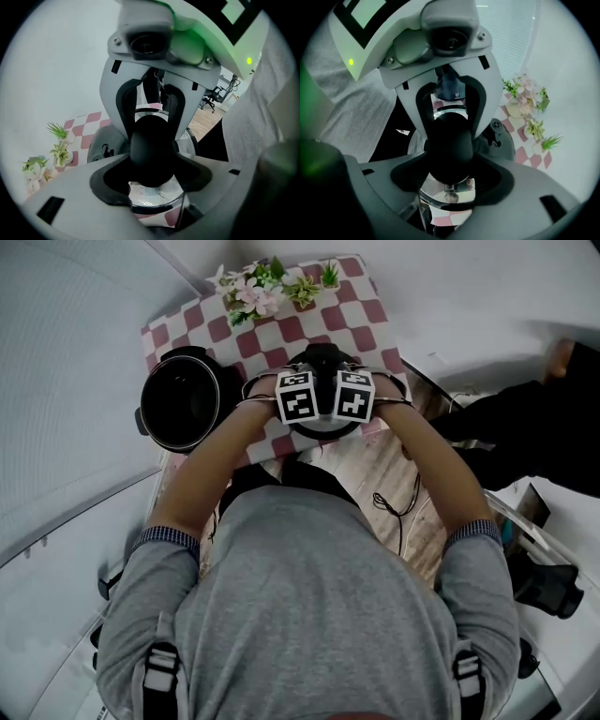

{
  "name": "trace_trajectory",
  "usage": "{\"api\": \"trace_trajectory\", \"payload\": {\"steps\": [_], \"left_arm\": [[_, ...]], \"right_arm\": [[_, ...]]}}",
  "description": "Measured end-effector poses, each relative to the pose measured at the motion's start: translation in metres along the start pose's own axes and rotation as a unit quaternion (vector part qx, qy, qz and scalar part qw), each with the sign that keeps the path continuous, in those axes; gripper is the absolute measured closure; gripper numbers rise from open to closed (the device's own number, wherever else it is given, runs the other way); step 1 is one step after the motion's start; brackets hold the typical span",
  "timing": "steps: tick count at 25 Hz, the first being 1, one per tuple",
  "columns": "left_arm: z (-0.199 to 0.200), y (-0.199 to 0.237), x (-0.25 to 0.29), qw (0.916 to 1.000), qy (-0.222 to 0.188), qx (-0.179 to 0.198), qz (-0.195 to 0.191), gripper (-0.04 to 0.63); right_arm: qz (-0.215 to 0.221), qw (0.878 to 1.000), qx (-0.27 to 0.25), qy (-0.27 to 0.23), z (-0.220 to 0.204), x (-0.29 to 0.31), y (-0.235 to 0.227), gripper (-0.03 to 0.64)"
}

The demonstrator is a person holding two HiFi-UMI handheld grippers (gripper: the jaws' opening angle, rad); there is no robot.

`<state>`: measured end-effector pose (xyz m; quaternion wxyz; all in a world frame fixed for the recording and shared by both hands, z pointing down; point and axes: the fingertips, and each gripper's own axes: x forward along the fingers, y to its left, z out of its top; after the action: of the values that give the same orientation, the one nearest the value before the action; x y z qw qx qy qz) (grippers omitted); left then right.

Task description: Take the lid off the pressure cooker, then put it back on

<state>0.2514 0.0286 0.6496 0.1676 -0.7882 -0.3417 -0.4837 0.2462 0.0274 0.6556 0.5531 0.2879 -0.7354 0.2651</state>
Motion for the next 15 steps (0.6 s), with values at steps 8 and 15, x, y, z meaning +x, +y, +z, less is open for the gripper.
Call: {"api": "trace_trajectory", "payload": {"steps": [8,15], "left_arm": [[0.018,-0.016,-0.070,0.9996,-0.002,0.007,0.027,0.295],[0.021,-0.021,-0.127,0.9982,-0.002,0.017,0.057,0.295]], "right_arm": [[-0.023,1.000,-0.017,-0.003,0.034,-0.064,0.017,0.327],[-0.064,0.997,-0.040,-0.016,0.067,-0.100,0.014,0.327]]}}
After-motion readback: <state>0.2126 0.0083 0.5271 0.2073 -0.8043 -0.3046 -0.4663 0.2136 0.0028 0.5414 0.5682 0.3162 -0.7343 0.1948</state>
